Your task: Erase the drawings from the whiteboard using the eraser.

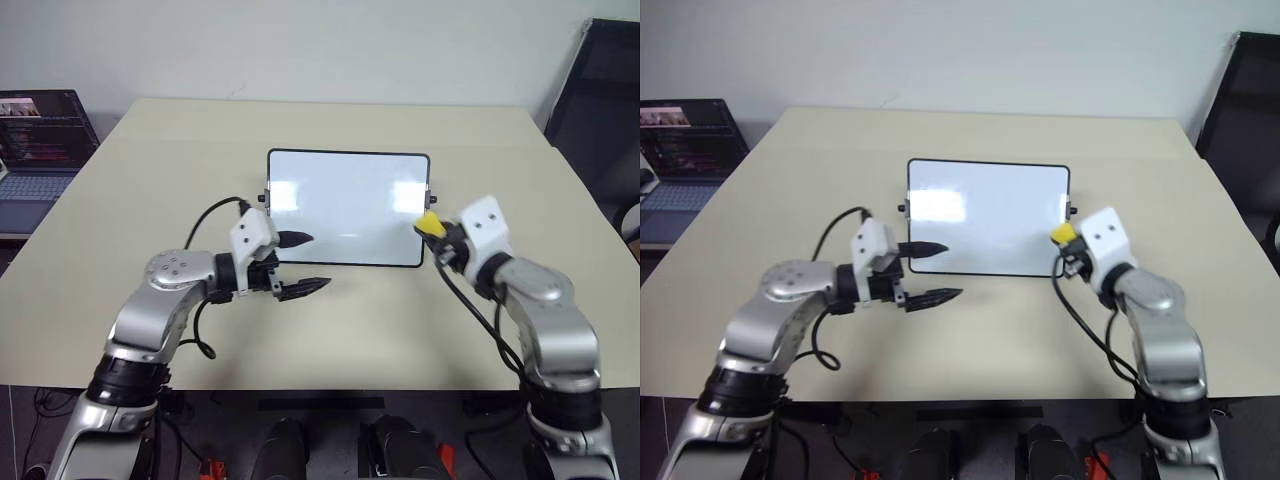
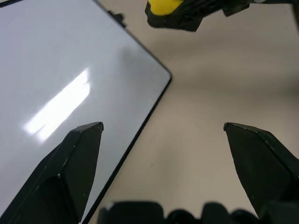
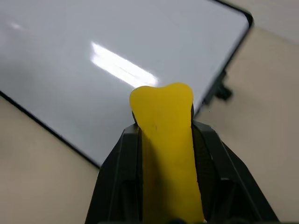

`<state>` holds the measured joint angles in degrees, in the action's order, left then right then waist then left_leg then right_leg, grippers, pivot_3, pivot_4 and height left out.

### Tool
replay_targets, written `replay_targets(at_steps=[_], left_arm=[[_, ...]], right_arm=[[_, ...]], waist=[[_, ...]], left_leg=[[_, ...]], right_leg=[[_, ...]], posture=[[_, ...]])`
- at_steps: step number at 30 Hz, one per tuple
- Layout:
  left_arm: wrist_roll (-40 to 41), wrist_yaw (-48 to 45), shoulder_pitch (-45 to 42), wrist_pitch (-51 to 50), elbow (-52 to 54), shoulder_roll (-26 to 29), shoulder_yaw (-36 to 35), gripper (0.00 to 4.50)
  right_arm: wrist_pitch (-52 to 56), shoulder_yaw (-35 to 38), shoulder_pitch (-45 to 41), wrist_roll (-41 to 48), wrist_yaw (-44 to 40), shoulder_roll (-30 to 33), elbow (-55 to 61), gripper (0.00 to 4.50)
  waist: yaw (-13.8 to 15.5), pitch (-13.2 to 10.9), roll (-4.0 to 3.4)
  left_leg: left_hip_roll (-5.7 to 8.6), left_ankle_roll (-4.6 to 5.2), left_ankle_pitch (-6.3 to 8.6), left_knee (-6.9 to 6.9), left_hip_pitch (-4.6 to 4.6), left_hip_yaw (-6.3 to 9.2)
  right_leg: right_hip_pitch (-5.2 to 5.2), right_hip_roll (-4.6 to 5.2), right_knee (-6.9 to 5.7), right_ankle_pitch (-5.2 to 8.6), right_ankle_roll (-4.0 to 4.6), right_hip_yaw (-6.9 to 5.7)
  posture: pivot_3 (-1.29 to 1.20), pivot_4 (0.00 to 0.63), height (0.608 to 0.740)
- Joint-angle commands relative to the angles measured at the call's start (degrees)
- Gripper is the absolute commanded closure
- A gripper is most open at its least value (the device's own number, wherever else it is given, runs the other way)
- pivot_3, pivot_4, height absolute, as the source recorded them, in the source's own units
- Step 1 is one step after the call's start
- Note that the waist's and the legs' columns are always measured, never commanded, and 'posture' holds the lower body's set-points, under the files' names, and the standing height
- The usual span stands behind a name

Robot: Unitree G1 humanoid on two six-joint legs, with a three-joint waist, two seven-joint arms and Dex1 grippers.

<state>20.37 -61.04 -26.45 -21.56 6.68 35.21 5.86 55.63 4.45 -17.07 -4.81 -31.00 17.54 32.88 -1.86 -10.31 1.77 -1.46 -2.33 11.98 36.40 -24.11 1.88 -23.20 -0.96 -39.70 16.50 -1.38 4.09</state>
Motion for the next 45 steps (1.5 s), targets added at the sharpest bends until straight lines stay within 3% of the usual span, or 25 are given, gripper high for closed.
replay_targets(at_steps=[1,7,11,23,24,32,36,40,45], left_arm=[[0.0,-4.9,-3.8,4.4,-2.8,-2.2,3.1,0.0],[-2.2,-12.1,-11.7,10.7,-12.7,-7.8,8.6,0.0],[-3.5,-14.9,-14.6,13.9,-17.0,-10.0,10.4,0.0],[-5.1,-16.3,-15.5,15.6,-18.1,-11.7,10.8,0.0],[-5.1,-16.3,-15.3,15.5,-17.9,-11.7,10.8,0.0],[-5.4,-14.8,-14.7,14.7,-17.2,-11.4,10.2,0.0],[-4.4,-12.1,-11.4,11.5,-13.1,-8.4,7.5,0.0],[0.1,-1.1,-2.7,1.6,-2.5,-6.9,-0.9,0.0],[-0.4,19.5,10.8,-4.0,10.9,-13.0,-10.2,0.0]], right_arm=[[3.7,0.8,4.2,0.3,4.6,-1.7,5.2,3.41],[2.0,-0.6,6.2,-0.4,12.8,-5.9,-0.8,3.41],[0.8,3.3,3.8,1.7,16.1,-8.9,-5.3,3.41],[-0.1,9.4,-2.1,6.8,21.5,-11.1,-13.0,3.41],[-0.3,9.8,-2.3,7.3,21.8,-11.3,-13.4,2.69],[-1.4,9.9,-2.2,9.5,22.5,-9.7,-14.4,0.01],[-2.9,7.6,-2.2,10.5,20.8,-7.7,-9.0,0.01],[-5.7,5.5,2.3,12.8,17.3,-5.5,-0.7,0.01],[-21.8,1.8,10.5,9.5,19.0,-6.6,0.4,0.01]], waist=[[-0.3,0.0,0.0],[-0.8,0.0,0.0],[-1.2,0.0,0.0],[-1.2,0.0,-0.01],[-1.3,0.0,-0.01],[-1.3,0.0,-0.01],[-1.6,0.0,-0.02],[-1.8,0.0,-0.03],[-1.3,0.0,-0.03]], left_leg=[[-0.02,0.0,0.0,0.0,0.02,-0.07],[-0.01,0.0,-0.01,0.04,0.07,-0.22],[-0.02,0.01,0.0,0.01,0.07,-0.22],[-0.03,0.01,0.0,-0.1,0.05,-0.16],[-0.04,0.01,0.0,-0.1,0.05,-0.16],[-0.04,0.01,0.0,-0.11,0.05,-0.16],[-0.05,0.01,0.0,-0.12,0.05,-0.17],[-0.12,0.01,0.0,-0.3,0.13,-0.12],[-0.08,0.01,0.01,-0.35,0.06,-0.02]], right_leg=[[-0.01,-0.02,0.01,0.0,0.0,0.04],[0.02,-0.26,0.05,0.01,-0.02,0.12],[0.01,-0.34,0.06,0.01,-0.02,0.14],[-0.01,-0.32,0.06,0.01,-0.02,0.15],[-0.01,-0.31,0.06,0.01,-0.02,0.16],[-0.01,-0.31,0.05,0.01,-0.02,0.16],[-0.02,-0.32,0.05,0.01,-0.02,0.17],[-0.03,-0.33,0.04,0.02,-0.01,0.16],[0.01,0.01,0.23,0.04,0.01,0.08]], posture=[[0.0,0.15,0.74],[0.0,0.15,0.74],[0.0,0.15,0.74],[0.0,0.15,0.74],[0.0,0.15,0.74],[0.0,0.15,0.74],[0.0,0.15,0.74],[0.0,0.15,0.74],[0.0,0.15,0.74]])
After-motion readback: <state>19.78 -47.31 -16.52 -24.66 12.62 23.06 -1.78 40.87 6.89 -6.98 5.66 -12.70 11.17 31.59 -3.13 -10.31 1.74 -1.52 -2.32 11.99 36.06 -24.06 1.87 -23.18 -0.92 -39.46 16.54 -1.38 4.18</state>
